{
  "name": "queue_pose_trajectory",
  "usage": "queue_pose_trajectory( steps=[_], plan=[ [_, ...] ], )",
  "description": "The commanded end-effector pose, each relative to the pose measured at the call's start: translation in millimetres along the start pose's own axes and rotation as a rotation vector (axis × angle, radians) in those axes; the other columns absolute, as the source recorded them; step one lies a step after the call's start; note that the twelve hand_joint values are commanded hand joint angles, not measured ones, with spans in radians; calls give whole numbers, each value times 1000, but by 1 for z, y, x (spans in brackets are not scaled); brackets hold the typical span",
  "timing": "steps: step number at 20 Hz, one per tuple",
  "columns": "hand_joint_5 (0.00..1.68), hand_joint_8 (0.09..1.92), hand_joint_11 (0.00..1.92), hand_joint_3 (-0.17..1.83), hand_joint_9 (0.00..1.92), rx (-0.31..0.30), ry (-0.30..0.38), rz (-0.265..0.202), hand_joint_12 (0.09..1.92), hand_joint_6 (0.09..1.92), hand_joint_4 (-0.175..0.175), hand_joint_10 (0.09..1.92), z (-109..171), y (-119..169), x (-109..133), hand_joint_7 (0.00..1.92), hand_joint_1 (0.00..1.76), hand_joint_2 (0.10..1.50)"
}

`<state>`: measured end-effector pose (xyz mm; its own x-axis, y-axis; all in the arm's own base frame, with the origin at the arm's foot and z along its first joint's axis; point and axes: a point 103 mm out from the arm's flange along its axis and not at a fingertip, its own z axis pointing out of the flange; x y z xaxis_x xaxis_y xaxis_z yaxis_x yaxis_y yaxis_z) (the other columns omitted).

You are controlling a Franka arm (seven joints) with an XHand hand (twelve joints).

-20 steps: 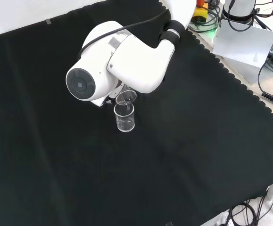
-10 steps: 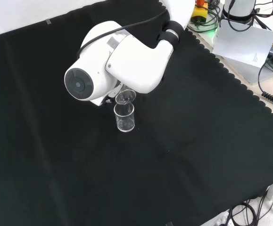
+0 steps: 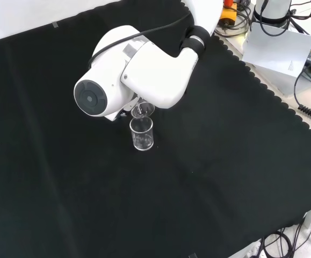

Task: Pour the water from the handheld beaker into the one on the table.

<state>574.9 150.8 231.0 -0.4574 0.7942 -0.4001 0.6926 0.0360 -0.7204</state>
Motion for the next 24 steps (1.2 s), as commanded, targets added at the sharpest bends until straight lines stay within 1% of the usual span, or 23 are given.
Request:
queue_pose_trajectory(
  steps=[1,4,12,18,24],
  plan=[
    [1192,634,1132,755,1335,0,-1,3,871,824,43,437,1,-1,-1,1343,1283,614],
    [1192,634,1132,755,1335,-9,-2,-8,871,824,43,438,1,-1,-1,1343,1283,614],
    [1192,635,1132,755,1335,-15,4,-2,871,826,42,439,1,-3,-2,1343,1283,615],
    [1191,637,1132,755,1334,-43,37,-14,871,827,42,440,5,-5,-10,1342,1283,615],
    [1190,638,1132,755,1334,-50,50,-19,870,828,42,442,6,-5,-10,1341,1283,615]
  ],
)
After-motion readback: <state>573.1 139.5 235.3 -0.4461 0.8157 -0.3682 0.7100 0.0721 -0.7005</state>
